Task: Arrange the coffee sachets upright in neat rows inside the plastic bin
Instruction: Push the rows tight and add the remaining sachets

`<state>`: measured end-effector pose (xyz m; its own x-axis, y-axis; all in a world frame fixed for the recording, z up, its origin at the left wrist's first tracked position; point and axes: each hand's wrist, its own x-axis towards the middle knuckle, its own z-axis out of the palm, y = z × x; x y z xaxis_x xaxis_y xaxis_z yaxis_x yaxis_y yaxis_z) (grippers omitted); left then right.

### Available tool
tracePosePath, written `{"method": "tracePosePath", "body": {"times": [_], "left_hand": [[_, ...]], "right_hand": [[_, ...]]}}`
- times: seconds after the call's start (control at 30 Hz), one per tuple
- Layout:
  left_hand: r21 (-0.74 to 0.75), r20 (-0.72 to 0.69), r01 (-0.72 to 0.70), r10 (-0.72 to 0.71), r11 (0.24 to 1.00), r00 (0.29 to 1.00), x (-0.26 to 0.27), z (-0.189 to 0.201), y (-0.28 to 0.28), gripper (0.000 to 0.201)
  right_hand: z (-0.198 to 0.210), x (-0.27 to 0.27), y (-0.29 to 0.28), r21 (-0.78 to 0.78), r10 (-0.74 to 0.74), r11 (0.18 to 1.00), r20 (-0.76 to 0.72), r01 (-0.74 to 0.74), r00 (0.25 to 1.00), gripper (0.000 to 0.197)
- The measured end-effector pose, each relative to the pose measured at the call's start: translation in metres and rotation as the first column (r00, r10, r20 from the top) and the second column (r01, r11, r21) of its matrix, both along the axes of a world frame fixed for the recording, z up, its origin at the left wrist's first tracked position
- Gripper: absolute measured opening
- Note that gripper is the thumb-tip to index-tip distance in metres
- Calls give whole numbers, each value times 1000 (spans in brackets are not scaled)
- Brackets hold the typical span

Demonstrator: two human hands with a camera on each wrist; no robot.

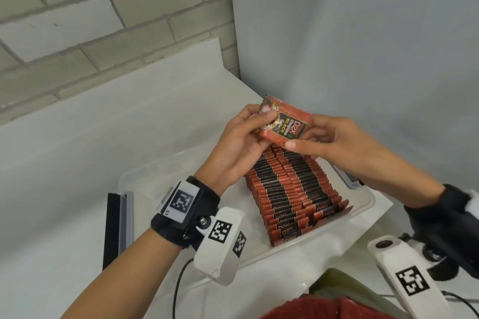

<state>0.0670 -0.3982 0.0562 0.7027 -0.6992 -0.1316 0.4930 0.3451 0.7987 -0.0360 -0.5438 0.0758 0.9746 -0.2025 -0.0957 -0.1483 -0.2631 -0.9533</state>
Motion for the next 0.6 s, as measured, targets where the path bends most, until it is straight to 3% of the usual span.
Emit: {"method": "tracePosePath", "body": {"times": [0.13,0.37,0.47,0.53,0.6], "left_hand": [[-33,-17,13,-13,999,1000,2,1,1,25],[-3,-35,65,-65,998,997,2,6,5,39],[-32,-99,21,-24,999,995,6,18,14,33],[149,-91,-80,94,986,991,7,26,24,22],[383,-74,-106,145,917,987,1,28,37,24]], "right_hand": [[1,2,-4,83,-69,994,26,67,997,10],[5,-2,-9,59,-135,989,48,132,990,17],[13,-14,-13,0,-51,999,85,51,995,11],[17,-26,-13,-144,117,984,82,-104,990,8],[17,-37,-11,-279,291,920,20,-274,956,3]]}}
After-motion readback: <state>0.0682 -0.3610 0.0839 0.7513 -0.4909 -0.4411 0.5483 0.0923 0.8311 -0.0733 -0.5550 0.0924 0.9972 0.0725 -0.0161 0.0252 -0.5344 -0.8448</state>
